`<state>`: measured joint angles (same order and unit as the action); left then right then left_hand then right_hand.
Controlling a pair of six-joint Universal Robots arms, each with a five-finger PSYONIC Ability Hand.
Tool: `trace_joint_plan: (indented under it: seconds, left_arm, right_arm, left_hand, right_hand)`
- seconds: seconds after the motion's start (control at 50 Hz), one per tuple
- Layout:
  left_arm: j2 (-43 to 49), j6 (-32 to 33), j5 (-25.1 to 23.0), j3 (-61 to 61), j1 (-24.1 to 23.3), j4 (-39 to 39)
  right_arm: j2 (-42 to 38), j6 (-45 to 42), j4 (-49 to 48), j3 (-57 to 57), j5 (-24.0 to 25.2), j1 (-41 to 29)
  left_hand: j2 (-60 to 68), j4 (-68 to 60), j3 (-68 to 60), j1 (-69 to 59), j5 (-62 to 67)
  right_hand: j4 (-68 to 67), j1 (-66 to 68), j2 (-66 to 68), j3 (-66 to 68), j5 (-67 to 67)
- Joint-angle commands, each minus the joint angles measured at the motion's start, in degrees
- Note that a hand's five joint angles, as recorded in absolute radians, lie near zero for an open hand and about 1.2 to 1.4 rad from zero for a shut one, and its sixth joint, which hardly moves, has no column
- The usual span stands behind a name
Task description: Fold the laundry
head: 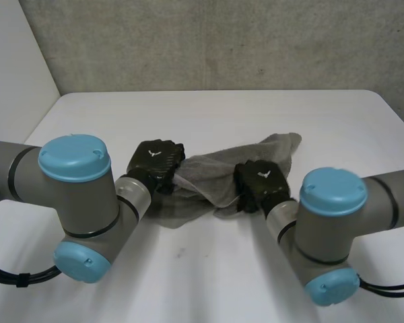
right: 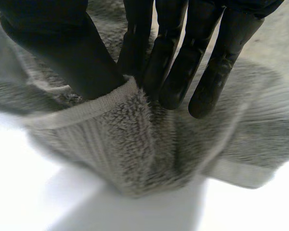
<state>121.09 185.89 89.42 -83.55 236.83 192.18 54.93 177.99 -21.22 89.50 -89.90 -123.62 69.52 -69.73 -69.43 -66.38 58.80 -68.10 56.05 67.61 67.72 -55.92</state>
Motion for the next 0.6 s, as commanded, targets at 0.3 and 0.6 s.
trace_joint_plan:
  seconds: [0.3, 0.6]
  left_arm:
    - [-0.77, 0.44, -0.21, -0.92, 0.38, -3.47]
    - [1.96, 0.35, -0.21, -2.15, 0.21, -3.39]
  right_arm:
    - [12.40, -26.55, 14.27, -0.20, 6.58, 14.46]
    - [6.60, 0.32, 13.58, 0.41, 6.23, 14.99]
  left_hand:
    - [10.48, -10.27, -10.57, -13.62, 11.20]
    - [4.62, -4.42, -4.72, -7.77, 5.34]
  right_hand:
    - [-11.90, 23.95, 12.39, 12.28, -14.08]
    - [22.50, -10.44, -22.01, -22.11, 20.32]
